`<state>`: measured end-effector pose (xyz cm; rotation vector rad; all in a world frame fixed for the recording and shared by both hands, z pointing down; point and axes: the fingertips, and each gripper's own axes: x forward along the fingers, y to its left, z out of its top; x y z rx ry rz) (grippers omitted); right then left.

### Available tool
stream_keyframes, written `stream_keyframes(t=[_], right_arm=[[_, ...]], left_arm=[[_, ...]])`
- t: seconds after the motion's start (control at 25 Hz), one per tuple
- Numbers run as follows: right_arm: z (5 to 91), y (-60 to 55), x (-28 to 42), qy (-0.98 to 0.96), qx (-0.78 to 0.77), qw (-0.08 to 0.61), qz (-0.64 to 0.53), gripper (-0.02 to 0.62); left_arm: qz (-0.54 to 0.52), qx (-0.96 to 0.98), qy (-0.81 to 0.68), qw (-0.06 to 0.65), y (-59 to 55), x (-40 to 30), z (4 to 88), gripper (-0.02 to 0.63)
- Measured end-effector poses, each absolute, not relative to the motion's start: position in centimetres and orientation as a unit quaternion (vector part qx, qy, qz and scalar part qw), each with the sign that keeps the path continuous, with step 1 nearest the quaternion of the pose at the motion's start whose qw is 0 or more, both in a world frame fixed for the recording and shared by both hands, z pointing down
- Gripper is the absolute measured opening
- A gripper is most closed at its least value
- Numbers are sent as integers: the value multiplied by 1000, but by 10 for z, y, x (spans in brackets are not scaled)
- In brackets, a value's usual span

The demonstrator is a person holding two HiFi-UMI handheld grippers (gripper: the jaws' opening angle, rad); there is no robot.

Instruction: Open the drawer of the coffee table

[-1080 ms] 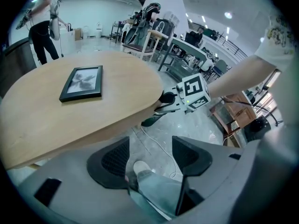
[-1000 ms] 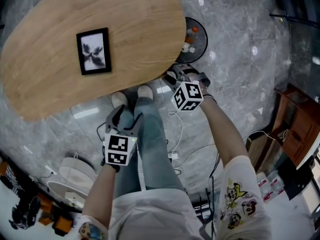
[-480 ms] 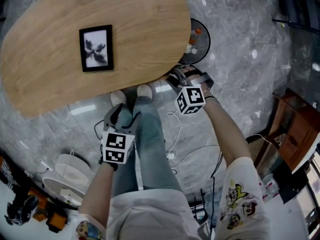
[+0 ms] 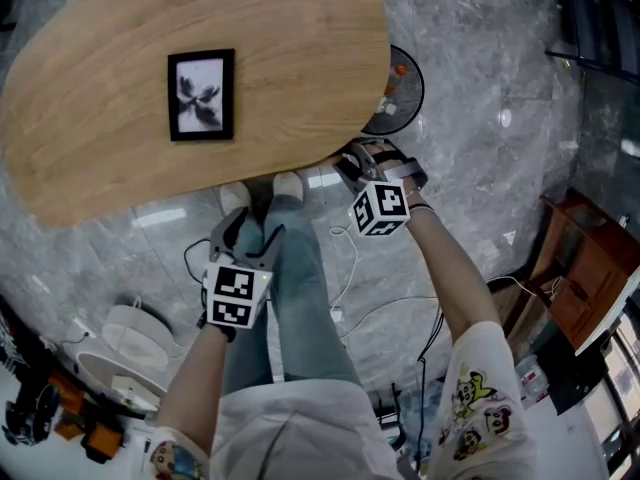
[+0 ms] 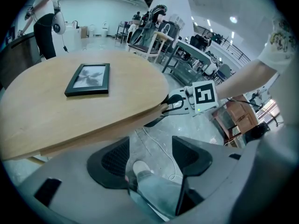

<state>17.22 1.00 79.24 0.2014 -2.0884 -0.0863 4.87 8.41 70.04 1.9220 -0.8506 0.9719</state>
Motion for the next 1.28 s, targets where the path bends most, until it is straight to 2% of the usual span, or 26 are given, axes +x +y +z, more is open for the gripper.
stream_keyframes(t=[0.08,0.28,0.4,0.6,0.76,1.0,1.28], right_arm=[[788,8,168,-868,116,483,10,75],[775,5,160,-866,213,440,102,153],[775,3,164,-861,224,452,64,141],[776,9,168,-858,147,489,-61,97],[774,15,166,-856,97,497,-102,86],[765,29,166,-866,42,487,-106,78],[775,113,181,-866,-13,496,-58,66]], left_arm=[[383,760,-338,402,84,48,701,264],[384,765,-330,399,90,49,699,264],[390,764,-324,399,96,49,701,264],[400,763,-319,395,105,46,700,264],[400,761,-322,396,108,40,698,264],[391,760,-332,400,103,38,697,264],[386,756,-337,408,104,39,703,264]])
